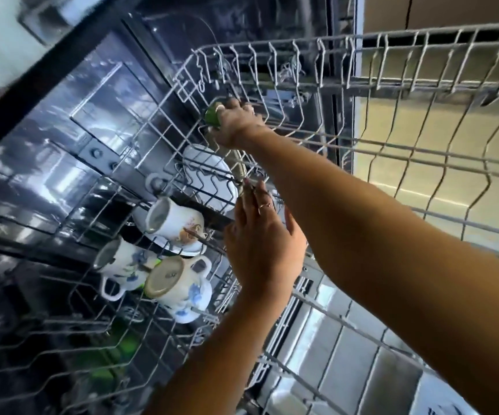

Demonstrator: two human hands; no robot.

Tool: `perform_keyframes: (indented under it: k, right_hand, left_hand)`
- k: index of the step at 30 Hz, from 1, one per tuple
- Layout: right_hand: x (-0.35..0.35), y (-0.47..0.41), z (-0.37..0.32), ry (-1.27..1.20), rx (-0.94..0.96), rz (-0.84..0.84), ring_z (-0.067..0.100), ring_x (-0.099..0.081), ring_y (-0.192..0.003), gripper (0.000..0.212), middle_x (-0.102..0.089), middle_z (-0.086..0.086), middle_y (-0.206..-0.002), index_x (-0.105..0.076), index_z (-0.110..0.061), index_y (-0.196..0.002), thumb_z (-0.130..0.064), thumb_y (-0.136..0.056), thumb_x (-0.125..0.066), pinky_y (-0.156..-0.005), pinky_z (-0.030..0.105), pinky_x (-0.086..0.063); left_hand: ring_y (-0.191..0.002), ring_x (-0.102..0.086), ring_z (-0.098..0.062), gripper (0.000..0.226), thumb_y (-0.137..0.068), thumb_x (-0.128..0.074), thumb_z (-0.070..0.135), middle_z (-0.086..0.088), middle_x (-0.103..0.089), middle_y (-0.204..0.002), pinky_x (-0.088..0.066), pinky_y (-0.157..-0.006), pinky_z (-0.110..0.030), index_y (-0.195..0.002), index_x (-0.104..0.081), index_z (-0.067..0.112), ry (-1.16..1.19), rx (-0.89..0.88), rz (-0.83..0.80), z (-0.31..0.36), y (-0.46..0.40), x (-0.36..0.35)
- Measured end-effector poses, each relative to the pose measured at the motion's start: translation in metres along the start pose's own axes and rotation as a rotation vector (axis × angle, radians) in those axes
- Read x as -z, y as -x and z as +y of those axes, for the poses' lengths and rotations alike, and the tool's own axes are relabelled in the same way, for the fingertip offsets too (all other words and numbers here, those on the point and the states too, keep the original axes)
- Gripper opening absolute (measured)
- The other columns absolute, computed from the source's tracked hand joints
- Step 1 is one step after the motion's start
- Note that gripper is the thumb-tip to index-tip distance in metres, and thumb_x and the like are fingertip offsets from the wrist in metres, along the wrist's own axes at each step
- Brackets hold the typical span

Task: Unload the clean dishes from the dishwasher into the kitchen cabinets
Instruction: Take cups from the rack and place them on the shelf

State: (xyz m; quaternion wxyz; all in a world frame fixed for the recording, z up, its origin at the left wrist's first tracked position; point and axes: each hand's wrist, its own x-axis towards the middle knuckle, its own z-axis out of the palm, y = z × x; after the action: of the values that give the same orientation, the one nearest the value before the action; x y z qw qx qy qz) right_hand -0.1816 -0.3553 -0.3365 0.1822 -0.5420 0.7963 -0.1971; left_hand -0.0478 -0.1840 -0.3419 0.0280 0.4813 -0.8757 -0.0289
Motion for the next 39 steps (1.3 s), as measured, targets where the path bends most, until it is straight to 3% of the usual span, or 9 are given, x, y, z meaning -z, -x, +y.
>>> perform_keyframes:
  k: [6, 10, 13, 16, 20, 23, 26, 30, 39]
  right_hand:
    - [0.004, -0.008, 0.004, 0.162, 0.045, 0.041, 0.043, -0.009, -0.144, 0.059, -0.001, 0.008, -0.16, -0.013, -0.033, -0.151, -0.051, -0.098, -0.029, -0.116, 0.054, -0.016]
    - [0.008, -0.015, 0.007, 0.161, 0.006, 0.001, 0.043, -0.012, -0.143, 0.056, 0.005, 0.001, -0.16, -0.015, -0.044, -0.148, -0.04, -0.098, -0.041, -0.112, 0.057, -0.026]
    - [0.004, -0.012, 0.002, 0.138, -0.051, 0.025, 0.043, -0.017, -0.141, 0.055, 0.004, 0.004, -0.159, -0.013, -0.042, -0.148, -0.041, -0.098, -0.037, -0.105, 0.053, -0.039]
    - [-0.003, -0.004, -0.001, 0.14, -0.078, 0.116, 0.045, -0.027, -0.136, 0.061, 0.001, 0.008, -0.159, -0.008, -0.041, -0.149, -0.052, -0.096, -0.036, -0.099, 0.051, -0.045]
    - [-0.005, 0.002, 0.004, 0.038, -0.036, 0.216, 0.042, -0.037, -0.13, 0.063, -0.005, 0.009, -0.158, -0.017, -0.036, -0.149, -0.039, -0.095, -0.048, -0.097, 0.048, -0.047]
    - [-0.004, 0.007, 0.007, 0.042, -0.003, 0.204, 0.044, -0.036, -0.132, 0.057, -0.007, 0.01, -0.158, -0.032, -0.032, -0.143, -0.046, -0.091, -0.051, -0.104, 0.054, -0.039]
    - [0.003, 0.008, 0.005, 0.038, -0.03, 0.122, 0.032, -0.053, -0.116, 0.044, -0.044, 0.009, -0.139, -0.054, -0.025, -0.123, -0.052, -0.089, -0.052, -0.096, 0.048, -0.047]
    - [0.03, 0.023, 0.011, -0.151, -0.01, -0.036, 0.019, -0.057, -0.094, 0.034, -0.058, 0.005, -0.113, -0.053, -0.021, -0.122, -0.032, -0.09, -0.055, -0.092, 0.035, -0.051]
    - [0.051, 0.117, 0.008, -0.704, -0.022, -0.079, 0.021, -0.06, -0.11, 0.039, -0.062, 0.009, -0.118, -0.055, -0.009, -0.12, -0.019, -0.084, -0.069, -0.102, 0.033, -0.046]
  left_hand:
    - [-0.147, -0.012, -0.016, 0.102, -0.056, 0.017, 0.046, 0.001, 0.002, -0.16, -0.025, -0.111, -0.033, -0.152, -0.002, 0.018, -0.008, 0.0, -0.03, 0.001, 0.001, 0.003]
    - [-0.147, -0.01, -0.015, 0.101, -0.056, 0.019, 0.045, 0.0, 0.006, -0.16, -0.024, -0.112, -0.031, -0.152, 0.002, 0.018, -0.025, 0.007, -0.082, 0.001, 0.003, 0.005]
    - [-0.148, -0.006, -0.016, 0.068, -0.091, -0.009, 0.045, -0.001, 0.01, -0.16, -0.022, -0.112, -0.031, -0.152, 0.005, 0.018, -0.068, -0.012, -0.13, 0.0, 0.003, 0.003]
    - [-0.148, -0.005, -0.015, 0.062, -0.099, -0.023, 0.034, 0.001, 0.012, -0.16, -0.023, -0.112, -0.033, -0.153, 0.005, 0.02, -0.026, -0.013, -0.099, -0.002, 0.002, 0.001]
    - [-0.147, -0.01, -0.016, 0.095, -0.063, 0.013, 0.048, -0.002, 0.005, -0.16, -0.029, -0.11, -0.034, -0.152, -0.001, 0.017, -0.013, -0.032, -0.066, -0.002, 0.0, 0.0]
    - [-0.147, -0.012, -0.018, 0.079, -0.079, 0.002, 0.047, -0.001, 0.004, -0.16, -0.026, -0.112, -0.036, -0.153, -0.001, 0.018, 0.0, -0.009, -0.051, -0.001, 0.0, -0.004]
    - [-0.147, -0.01, -0.017, 0.065, -0.093, -0.012, 0.046, 0.001, 0.001, -0.161, -0.024, -0.113, -0.038, -0.152, -0.001, 0.021, 0.035, 0.015, -0.036, 0.001, -0.001, -0.006]
    - [-0.146, -0.015, -0.019, 0.064, -0.098, -0.025, 0.048, -0.001, -0.008, -0.16, -0.025, -0.115, -0.042, -0.153, -0.008, 0.021, 0.051, 0.051, -0.012, 0.001, -0.003, -0.009]
    - [-0.144, -0.023, -0.022, 0.063, -0.098, -0.028, 0.049, -0.006, -0.019, -0.158, -0.028, -0.113, -0.044, -0.151, -0.016, 0.017, 0.049, 0.057, 0.04, 0.002, -0.003, -0.006]
